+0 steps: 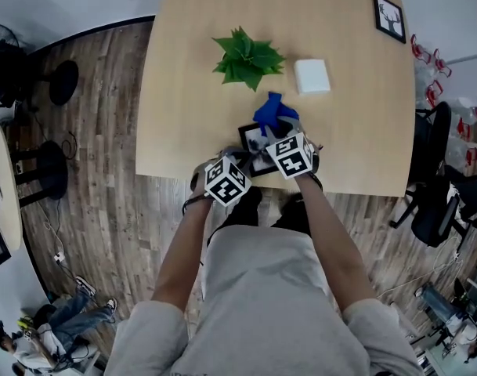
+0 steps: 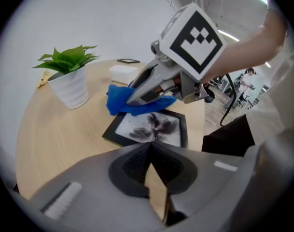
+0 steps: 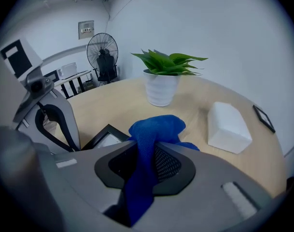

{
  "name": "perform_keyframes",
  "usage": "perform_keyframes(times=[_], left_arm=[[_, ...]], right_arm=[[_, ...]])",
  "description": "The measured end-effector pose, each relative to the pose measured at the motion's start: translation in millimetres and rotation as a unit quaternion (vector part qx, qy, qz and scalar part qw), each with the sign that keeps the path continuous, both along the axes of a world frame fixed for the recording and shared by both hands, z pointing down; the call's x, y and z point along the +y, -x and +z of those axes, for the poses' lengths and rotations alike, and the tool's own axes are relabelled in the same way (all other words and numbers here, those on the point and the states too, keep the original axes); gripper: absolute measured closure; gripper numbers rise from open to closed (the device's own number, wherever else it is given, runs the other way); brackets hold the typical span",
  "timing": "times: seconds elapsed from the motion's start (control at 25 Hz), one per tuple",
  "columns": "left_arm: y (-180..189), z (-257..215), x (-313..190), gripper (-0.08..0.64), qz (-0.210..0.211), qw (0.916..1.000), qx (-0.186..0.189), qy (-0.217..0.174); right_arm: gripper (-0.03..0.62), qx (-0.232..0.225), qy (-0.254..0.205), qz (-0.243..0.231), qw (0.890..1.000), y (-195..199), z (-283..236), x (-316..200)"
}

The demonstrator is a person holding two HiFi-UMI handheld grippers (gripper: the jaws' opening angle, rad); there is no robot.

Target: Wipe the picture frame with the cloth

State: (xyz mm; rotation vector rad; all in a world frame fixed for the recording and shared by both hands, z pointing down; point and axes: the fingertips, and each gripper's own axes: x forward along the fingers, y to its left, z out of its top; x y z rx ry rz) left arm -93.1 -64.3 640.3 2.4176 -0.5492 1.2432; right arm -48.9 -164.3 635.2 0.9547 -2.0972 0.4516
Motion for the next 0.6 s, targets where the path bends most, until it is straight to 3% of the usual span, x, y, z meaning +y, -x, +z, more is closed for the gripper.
perform_keyframes(times=[0.6], left_arm=[[1.2, -0.4, -1.5, 0.508, -0.025, 0.9997, -0.001, 0.001]], right_arm=[[0.512, 0.033, -0.009, -0.027, 0.999, 3.1, -0.5, 5.0]])
